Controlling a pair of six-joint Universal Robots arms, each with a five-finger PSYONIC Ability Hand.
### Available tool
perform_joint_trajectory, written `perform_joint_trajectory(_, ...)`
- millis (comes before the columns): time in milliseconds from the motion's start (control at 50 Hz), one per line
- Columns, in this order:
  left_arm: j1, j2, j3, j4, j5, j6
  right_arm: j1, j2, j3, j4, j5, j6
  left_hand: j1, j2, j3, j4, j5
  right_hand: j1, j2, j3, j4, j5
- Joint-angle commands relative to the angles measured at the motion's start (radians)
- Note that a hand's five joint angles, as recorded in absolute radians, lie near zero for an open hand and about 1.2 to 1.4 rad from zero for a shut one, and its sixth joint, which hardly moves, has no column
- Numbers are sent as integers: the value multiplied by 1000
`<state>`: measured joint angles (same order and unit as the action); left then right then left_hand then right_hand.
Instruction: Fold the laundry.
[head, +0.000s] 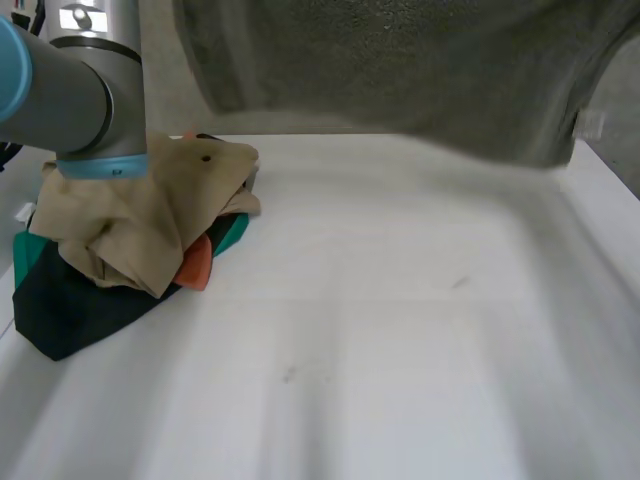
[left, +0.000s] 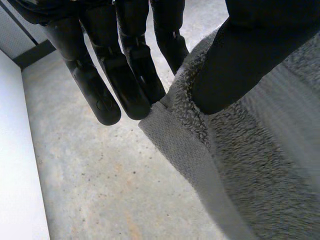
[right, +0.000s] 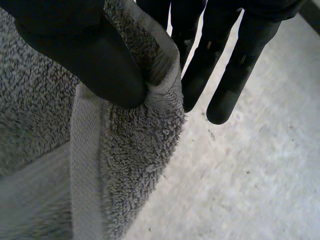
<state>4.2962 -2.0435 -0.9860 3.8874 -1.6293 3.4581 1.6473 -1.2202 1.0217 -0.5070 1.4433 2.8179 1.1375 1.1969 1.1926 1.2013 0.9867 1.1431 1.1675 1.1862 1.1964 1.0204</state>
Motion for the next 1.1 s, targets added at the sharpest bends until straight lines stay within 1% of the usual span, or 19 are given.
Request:
perform_joint_trajectory(20,-3,25,-181,-52,2,3,-1,24,47,111,-70,0,259,199,204,195,235,253,229,210,200,201)
perform_joint_trajectory(140,-4,16,-350,-49,14,21,-9,105,63,292,-86,-5,259,199,204,195,235,253,229,210,200,201)
perform_joint_trajectory(240,-9,3,-494,-54,19,61,-14,156,136,490,-139,-26,259,199,204,195,235,253,229,210,200,201)
perform_joint_trajectory(300,-15,8,-588,-62,45,119,-14,168,176,559,-159,-61,259,199,204,195,235,253,229,210,200,201)
perform_joint_trajectory(380,-26,29,-703,-107,85,231,-41,157,262,666,-178,-168,259,199,204,195,235,253,229,210,200,201)
perform_joint_trajectory(400,-35,45,-753,-155,88,287,-56,156,299,711,-184,-219,259,199,204,195,235,253,229,210,200,201)
perform_joint_trajectory(420,-35,45,-754,-155,88,288,-64,156,319,735,-185,-251,259,199,204,195,235,253,229,210,200,201)
perform_joint_trajectory(440,-41,118,-822,-251,88,368,-70,154,337,764,-187,-285,259,199,204,195,235,253,229,210,200,201)
perform_joint_trajectory(460,-41,152,-848,-297,86,400,-81,140,374,827,-185,-363,259,199,204,195,235,253,229,210,200,201)
perform_joint_trajectory(520,-41,235,-911,-429,83,482,-101,79,437,932,-175,-492,259,199,204,195,235,253,229,210,200,201)
perform_joint_trajectory(560,-41,317,-968,-612,65,565,-153,1,512,1037,-172,-627,259,199,204,195,235,253,229,210,200,201)
perform_joint_trajectory(600,-33,373,-993,-722,58,591,-201,-48,563,1091,-173,-713,259,199,204,195,235,253,229,210,200,201)
perform_joint_trajectory(620,-27,426,-1010,-812,63,604,-242,-89,605,1136,-185,-800,259,199,204,195,235,253,229,210,200,201)
perform_joint_trajectory(680,-24,479,-1019,-897,78,604,-294,-146,659,1171,-196,-934,259,199,204,195,235,253,229,210,200,201)
perform_joint_trajectory(760,-47,483,-1007,-878,91,604,-310,-154,678,1153,-222,-950,259,199,204,195,235,253,229,210,200,201)
perform_joint_trajectory(820,-49,433,-970,-775,91,598,-305,-154,675,1119,-234,-933,259,199,204,195,235,253,229,210,200,201)
perform_joint_trajectory(920,-90,235,-840,-558,80,590,-297,-72,623,911,-224,-842,259,199,204,195,235,253,229,210,200,201)
perform_joint_trajectory(1000,-134,87,-713,-435,78,593,-247,-13,558,760,-190,-761,259,199,204,195,235,253,229,210,200,201)
perform_joint_trajectory(1100,-131,-70,-565,-329,49,592,-167,56,488,636,-170,-704,259,199,204,195,235,253,229,210,200,201)
